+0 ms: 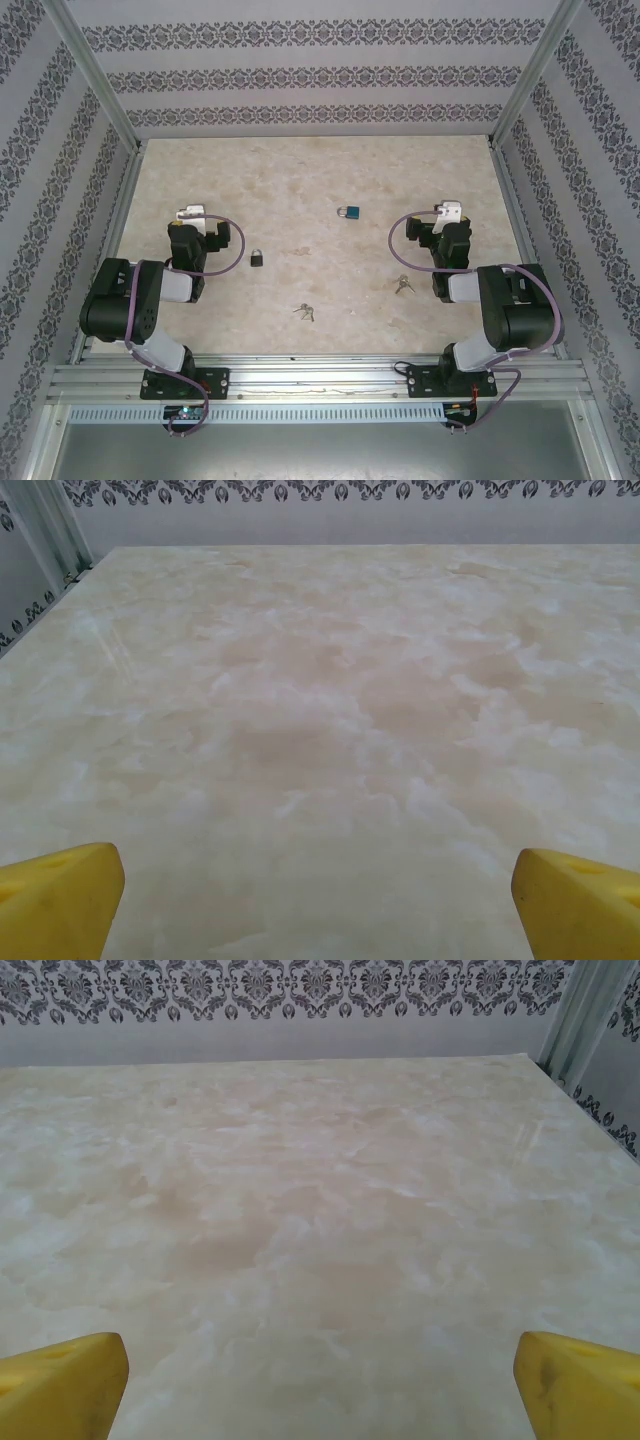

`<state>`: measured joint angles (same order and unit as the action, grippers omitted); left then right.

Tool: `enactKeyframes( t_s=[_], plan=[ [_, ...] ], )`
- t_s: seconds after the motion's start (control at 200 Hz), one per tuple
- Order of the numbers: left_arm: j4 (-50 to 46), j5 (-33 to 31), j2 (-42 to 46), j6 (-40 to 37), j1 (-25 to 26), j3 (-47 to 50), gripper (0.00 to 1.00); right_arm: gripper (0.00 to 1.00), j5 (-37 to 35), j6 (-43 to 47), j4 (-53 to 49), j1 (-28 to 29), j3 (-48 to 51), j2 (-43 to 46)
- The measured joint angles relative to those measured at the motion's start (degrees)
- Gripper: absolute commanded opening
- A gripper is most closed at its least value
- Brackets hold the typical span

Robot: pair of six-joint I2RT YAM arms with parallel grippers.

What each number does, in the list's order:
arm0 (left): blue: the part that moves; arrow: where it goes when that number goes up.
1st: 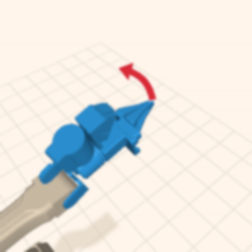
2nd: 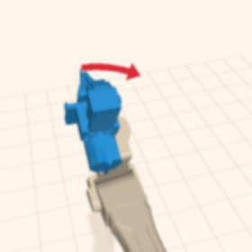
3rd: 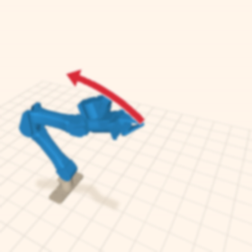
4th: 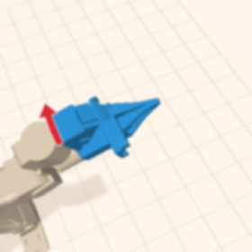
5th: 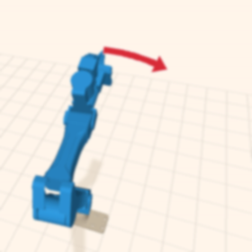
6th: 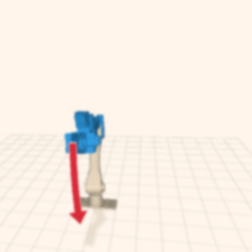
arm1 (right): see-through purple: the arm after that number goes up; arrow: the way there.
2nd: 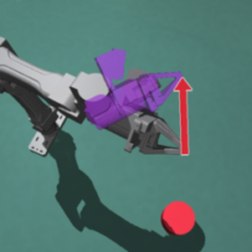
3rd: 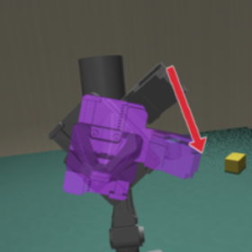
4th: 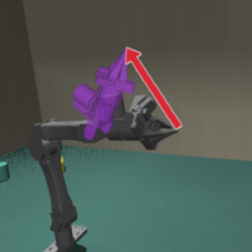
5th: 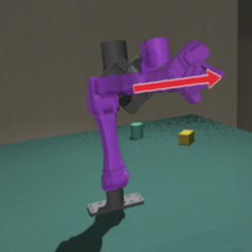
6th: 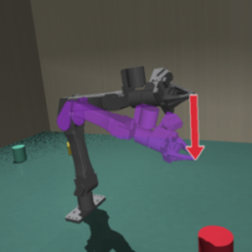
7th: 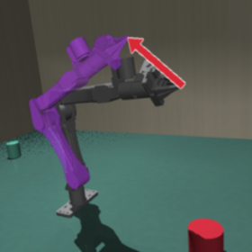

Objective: Unlock with the key

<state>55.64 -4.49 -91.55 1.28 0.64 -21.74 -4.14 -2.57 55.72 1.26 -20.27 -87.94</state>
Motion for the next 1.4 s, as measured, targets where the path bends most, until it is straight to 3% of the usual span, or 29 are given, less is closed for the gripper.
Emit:
enactKeyframes(
  t_s=[1.009, 1.214, 1.399],
  plan=[
    [-0.72, -0.07, 0.35, 0.00, 0.00, -0.04, 0.99, 0.98, -0.09, 0.81, -0.81, 0.02, 0.00, 0.28],
    [-16.35, -0.57, 9.75, 0.46, 0.00, -5.75, 0.99, 0.98, -2.29, -0.39, -14.95, 0.02, -3.52, 11.32],
    [-26.27, -0.20, 17.29, 6.95, 0.00, -11.41, 0.99, 0.98, -0.90, -10.47, -32.02, -0.48, -14.05, 19.85]
  ],
)
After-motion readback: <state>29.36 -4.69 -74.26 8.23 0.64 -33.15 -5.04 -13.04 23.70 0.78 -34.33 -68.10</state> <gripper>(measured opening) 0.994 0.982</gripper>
